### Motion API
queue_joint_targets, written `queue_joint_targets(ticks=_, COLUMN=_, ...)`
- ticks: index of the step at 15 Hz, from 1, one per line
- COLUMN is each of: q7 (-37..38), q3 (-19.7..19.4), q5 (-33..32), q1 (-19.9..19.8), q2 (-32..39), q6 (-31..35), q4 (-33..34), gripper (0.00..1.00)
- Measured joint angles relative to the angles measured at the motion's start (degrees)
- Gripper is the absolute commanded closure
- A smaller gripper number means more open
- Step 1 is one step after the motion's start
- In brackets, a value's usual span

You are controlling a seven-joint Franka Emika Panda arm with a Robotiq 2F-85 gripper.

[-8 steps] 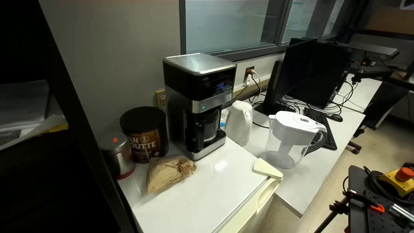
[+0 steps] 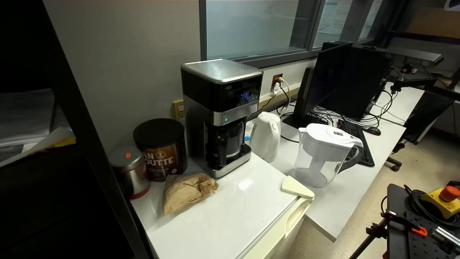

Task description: Press the third button from the right on the coffee maker

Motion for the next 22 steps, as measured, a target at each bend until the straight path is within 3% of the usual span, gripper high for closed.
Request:
queue_joint_targets(ticks=5, q7=-0.19, q3=0.98, q5=-0.46, q1=-0.18, q2=0.12, q6=1.47, q4=-0.22, gripper=0.0)
queue_joint_targets(ticks=11, q7=-0.8, q3=5.27, q5=-2.21, q1=0.2, q2=0.21, q6=9.55, q4=-2.78, gripper=0.0)
queue_joint_targets(ticks=12, q7=-0.82, q3=6.06, q5=-2.68, q1=0.4, q2=0.25, q6=11.39, q4=-3.4, gripper=0.25)
queue_joint_targets(ticks=14, q7=-0.91, q3=7.5, q5=-4.0, q1=0.94, q2=0.5, q6=15.02, q4=-4.65, gripper=0.33)
queue_joint_targets(ticks=22, q7=-1.07, q3=12.11, q5=-11.36, q1=3.46, q2=3.07, q6=34.39, q4=-10.87, gripper=0.93)
